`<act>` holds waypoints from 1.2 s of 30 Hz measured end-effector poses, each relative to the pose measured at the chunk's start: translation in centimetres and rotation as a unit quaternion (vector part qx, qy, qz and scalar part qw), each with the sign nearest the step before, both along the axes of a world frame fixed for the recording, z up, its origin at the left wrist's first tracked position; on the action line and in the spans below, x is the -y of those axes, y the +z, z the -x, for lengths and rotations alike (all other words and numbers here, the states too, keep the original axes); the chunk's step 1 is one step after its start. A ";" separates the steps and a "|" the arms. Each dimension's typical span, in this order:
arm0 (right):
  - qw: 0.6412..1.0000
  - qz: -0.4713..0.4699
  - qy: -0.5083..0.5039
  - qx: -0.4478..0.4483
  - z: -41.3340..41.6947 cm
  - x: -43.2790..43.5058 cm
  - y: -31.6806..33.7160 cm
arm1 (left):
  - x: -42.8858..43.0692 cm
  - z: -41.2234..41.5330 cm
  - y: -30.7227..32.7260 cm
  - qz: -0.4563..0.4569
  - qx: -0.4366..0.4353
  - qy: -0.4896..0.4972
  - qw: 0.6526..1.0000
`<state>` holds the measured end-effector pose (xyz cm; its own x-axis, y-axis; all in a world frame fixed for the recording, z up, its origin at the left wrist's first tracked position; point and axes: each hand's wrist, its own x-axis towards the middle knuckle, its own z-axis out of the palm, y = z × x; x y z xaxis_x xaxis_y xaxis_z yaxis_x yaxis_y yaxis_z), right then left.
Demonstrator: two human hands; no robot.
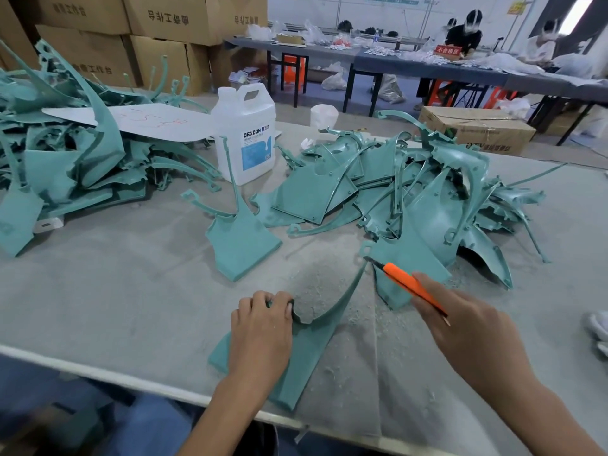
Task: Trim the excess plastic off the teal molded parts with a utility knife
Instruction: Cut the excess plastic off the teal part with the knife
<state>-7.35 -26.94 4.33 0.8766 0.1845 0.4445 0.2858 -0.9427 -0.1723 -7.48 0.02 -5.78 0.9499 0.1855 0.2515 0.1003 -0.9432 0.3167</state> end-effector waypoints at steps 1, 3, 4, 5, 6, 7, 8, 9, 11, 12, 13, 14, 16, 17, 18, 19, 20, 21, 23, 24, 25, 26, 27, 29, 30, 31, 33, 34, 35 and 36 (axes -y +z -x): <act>1.000 0.001 0.004 0.010 0.2 0.0 -0.2 | 0.0 0.0 0.0 0.000 -0.001 0.001 1.000; 0.999 -0.001 0.044 -0.001 1.1 -0.5 -0.9 | 0.0 0.0 0.0 0.004 0.000 0.000 1.000; 0.997 0.006 0.072 -0.013 1.6 -0.6 -1.5 | 0.1 0.0 0.1 0.006 0.002 0.000 1.000; 0.995 0.020 0.097 -0.026 1.8 -0.5 -1.8 | 0.1 0.1 0.1 0.006 0.002 0.000 1.000; 0.992 0.037 0.115 -0.031 1.8 -0.2 -2.0 | 0.1 0.1 0.2 0.007 0.000 -0.002 1.000; 0.991 0.049 0.122 -0.029 1.5 0.2 -2.1 | 0.1 0.0 0.2 0.010 -0.001 -0.004 1.000; 0.992 0.046 0.111 -0.028 1.2 0.7 -2.1 | 0.0 0.0 0.2 0.015 -0.001 -0.007 1.000; 0.996 0.029 0.086 -0.026 0.6 1.1 -2.0 | 0.0 0.0 0.3 0.020 -0.003 -0.008 1.000; 1.000 -0.017 0.008 -0.018 -0.6 2.1 -1.4 | -0.1 0.0 0.3 0.025 -0.007 -0.010 1.000; 0.998 -0.050 -0.021 -0.007 -1.1 2.6 -1.3 | -0.1 0.0 0.3 0.024 -0.007 -0.011 1.000; 0.996 -0.081 -0.032 0.016 -1.3 2.9 -1.2 | -0.1 0.1 0.3 0.022 -0.008 -0.012 1.000; 0.995 -0.092 -0.022 0.035 -1.3 3.0 -1.3 | 0.0 0.1 0.3 0.022 -0.008 -0.012 1.000; 0.995 -0.073 0.055 0.028 -0.6 2.2 -1.9 | 0.0 0.1 0.4 0.026 -0.003 -0.012 1.000; 0.993 -0.052 0.107 0.006 0.0 1.7 -2.6 | 0.0 0.2 0.4 0.027 -0.003 -0.011 1.000; 0.989 -0.026 0.146 -0.017 0.5 1.2 -3.2 | 0.0 0.2 0.4 0.029 -0.004 -0.011 1.000; 0.986 -0.007 0.165 -0.034 0.7 1.0 -3.6 | 0.0 0.3 0.4 0.031 -0.004 -0.011 0.999; 0.986 -0.006 0.161 -0.036 0.4 1.1 -3.9 | 0.0 0.3 0.5 0.032 -0.004 -0.012 0.999; 0.990 -0.033 0.138 -0.024 -0.3 1.4 -3.9 | 0.0 0.3 0.6 0.031 -0.003 -0.013 0.999; 0.994 -0.079 0.068 0.017 -1.7 2.5 -3.5 | 0.0 0.2 0.7 0.030 -0.002 -0.011 0.999; 0.995 -0.083 0.048 0.023 -1.8 2.7 -3.5 | 0.0 0.1 0.7 0.032 0.002 -0.013 0.999; 0.995 -0.084 0.049 0.023 -1.4 2.6 -3.7 | -0.1 0.1 0.7 0.037 0.005 -0.015 0.999; 0.994 -0.093 0.060 0.010 -0.8 2.2 -4.3 | -0.3 0.1 0.7 0.043 0.009 -0.021 0.999; 0.991 -0.110 0.068 -0.017 0.0 1.5 -4.9 | -0.7 0.0 0.9 0.049 0.011 -0.031 0.998; 0.979 -0.171 0.054 -0.093 1.9 0.2 -6.2 | -2.3 -0.1 1.1 0.064 0.004 -0.057 0.996; 0.970 -0.207 0.040 -0.124 2.6 -0.1 -6.8 | -3.4 -0.3 1.3 0.067 -0.009 -0.075 0.995; 0.961 -0.236 0.027 -0.142 3.0 -0.2 -7.5 | -4.7 -0.4 1.5 0.063 -0.025 -0.091 0.994; 0.952 -0.266 0.011 -0.149 3.5 -0.3 -8.4 | -7.5 -0.8 1.9 0.048 -0.046 -0.104 0.992; 0.949 -0.277 0.008 -0.148 3.5 -0.3 -8.6 | -8.7 -1.0 2.1 0.040 -0.045 -0.100 0.993; 0.945 -0.292 0.006 -0.145 3.5 -0.4 -8.6 | -9.3 -1.2 2.4 0.040 -0.035 -0.095 0.994; 0.941 -0.308 0.003 -0.140 3.3 -0.5 -8.7 | -9.2 -1.2 2.7 0.053 -0.015 -0.088 0.995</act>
